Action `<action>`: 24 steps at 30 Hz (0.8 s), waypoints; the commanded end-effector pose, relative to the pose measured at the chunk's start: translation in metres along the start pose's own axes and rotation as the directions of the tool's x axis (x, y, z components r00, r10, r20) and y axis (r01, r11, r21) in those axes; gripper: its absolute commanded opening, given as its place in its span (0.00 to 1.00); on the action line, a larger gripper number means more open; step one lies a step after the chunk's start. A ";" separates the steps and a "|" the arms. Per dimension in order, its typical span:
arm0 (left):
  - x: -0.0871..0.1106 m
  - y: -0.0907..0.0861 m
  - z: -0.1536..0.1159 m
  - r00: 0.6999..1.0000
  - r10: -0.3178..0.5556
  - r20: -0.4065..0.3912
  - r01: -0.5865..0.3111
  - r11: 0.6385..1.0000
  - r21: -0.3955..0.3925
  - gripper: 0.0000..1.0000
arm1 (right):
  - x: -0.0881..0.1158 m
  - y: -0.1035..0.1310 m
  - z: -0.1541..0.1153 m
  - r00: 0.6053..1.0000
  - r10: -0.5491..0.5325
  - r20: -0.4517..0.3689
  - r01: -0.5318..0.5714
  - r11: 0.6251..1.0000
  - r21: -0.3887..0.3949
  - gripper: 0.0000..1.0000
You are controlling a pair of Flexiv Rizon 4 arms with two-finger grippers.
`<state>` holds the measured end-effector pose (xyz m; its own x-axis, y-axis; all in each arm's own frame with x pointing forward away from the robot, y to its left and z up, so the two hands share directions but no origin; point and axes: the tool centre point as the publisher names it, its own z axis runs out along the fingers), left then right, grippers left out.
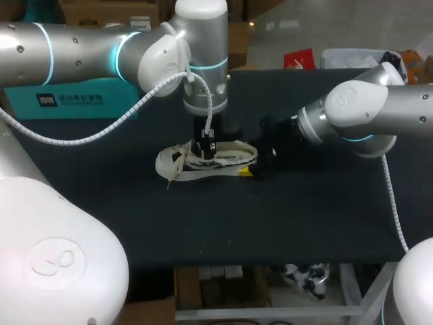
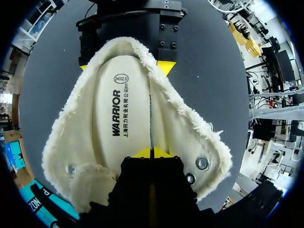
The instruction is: Open the shoe tongue, take the insole out of the shoe, put the insole back into the shoe, and pack the shoe into the shoebox
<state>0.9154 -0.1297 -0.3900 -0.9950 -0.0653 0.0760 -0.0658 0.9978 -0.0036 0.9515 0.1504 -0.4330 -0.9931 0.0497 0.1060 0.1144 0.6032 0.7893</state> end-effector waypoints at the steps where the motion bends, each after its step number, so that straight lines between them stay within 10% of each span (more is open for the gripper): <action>1: -0.001 -0.006 0.020 0.999 -0.037 0.028 0.037 0.999 -0.014 0.00 | -0.006 -0.009 0.010 1.000 0.001 0.000 -0.001 1.000 -0.003 0.00; 24: 0.002 -0.006 0.037 0.986 -0.105 0.129 0.100 0.994 0.039 0.08 | -0.006 -0.009 0.010 1.000 0.001 0.000 -0.001 1.000 -0.003 0.00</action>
<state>0.9173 -0.1329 -0.4008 -0.9849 -0.1680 -0.0412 -0.1667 0.9855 -0.0330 0.9514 0.1501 -0.4334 -0.9932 0.0497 0.1054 0.1140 0.6033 0.7893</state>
